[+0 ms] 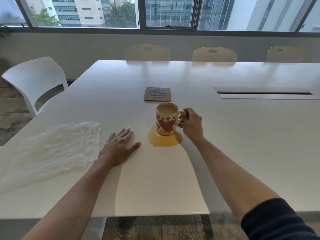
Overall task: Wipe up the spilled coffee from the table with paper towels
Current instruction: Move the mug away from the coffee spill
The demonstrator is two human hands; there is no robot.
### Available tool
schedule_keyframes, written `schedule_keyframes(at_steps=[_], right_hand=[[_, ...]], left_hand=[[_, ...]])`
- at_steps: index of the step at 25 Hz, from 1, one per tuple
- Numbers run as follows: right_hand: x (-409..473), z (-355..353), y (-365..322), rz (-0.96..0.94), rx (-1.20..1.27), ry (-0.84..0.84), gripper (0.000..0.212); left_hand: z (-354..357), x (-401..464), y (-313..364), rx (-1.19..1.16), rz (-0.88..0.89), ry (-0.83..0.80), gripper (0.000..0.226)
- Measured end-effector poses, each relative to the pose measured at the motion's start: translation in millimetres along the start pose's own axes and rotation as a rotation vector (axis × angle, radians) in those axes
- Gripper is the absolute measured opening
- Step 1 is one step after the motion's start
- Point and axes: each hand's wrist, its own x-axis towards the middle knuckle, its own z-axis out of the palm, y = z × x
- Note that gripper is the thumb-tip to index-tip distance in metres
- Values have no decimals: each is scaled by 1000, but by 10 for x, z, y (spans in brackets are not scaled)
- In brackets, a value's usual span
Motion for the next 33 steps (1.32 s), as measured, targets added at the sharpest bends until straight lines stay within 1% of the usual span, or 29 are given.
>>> schedule_keyframes(at_steps=[6,12,14,17,19,23,28,33], right_hand=[[78,-228,2,27,37,88,13],[138,-576,135,55,-58,201,8],[143,-690,198,67,-72,232,9],[174,-849,321,106,-65,274,10],[199,-948,401,138,-63,299,11],[255,-1131,520,163,-61,306,13],[324,-1275,643,194,-83,308,15],[341,-1309,756,199,-111,301,14]], left_hand=[[1,-11,9,-2,-5,1,79],[15,1,-5,3,2,9,79],[27,7,-15,0,6,9,83],[31,17,-23,-8,6,12,97],[30,24,-23,-8,5,14,98],[26,13,-28,-2,4,16,83],[29,24,-38,-13,1,12,98],[24,19,-27,-14,4,33,100]])
